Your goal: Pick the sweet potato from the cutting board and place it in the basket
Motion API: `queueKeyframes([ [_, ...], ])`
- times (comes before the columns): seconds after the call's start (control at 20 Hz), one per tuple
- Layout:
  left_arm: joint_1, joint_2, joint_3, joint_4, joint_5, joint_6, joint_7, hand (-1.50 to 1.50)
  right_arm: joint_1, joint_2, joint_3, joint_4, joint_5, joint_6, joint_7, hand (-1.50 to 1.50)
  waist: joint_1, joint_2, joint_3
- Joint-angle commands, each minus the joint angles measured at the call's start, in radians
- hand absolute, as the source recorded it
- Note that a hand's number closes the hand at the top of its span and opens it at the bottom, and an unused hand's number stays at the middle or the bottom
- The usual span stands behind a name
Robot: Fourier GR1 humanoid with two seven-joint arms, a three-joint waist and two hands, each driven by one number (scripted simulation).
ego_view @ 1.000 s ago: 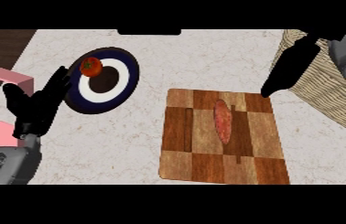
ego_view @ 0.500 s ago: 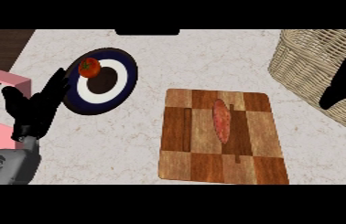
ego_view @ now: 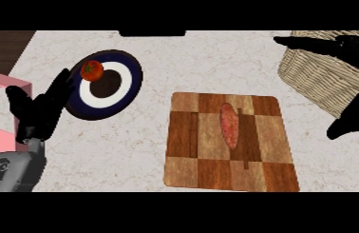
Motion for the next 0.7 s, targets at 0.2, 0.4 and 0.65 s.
queueKeyframes([
  [0.2, 0.004, -0.014, 0.031, 0.007, -0.034, -0.019, -0.018, 0.0, 0.156, 0.143, 0.025, 0.046, 0.281, -0.147, -0.237, -1.5, 0.011, 0.003, 0.0],
  [0.4, 0.025, -0.033, 0.03, 0.023, -0.044, -0.044, -0.05, 0.0, 0.133, 0.286, 0.084, 0.122, 0.361, -0.269, -0.27, -1.5, 0.014, 0.003, -0.001],
  [0.65, 0.054, -0.042, 0.033, -0.069, -0.048, -0.042, 0.001, 0.0, 0.165, 0.389, 0.087, 0.219, 0.407, -0.347, -0.332, -1.5, 0.017, 0.001, 0.0],
])
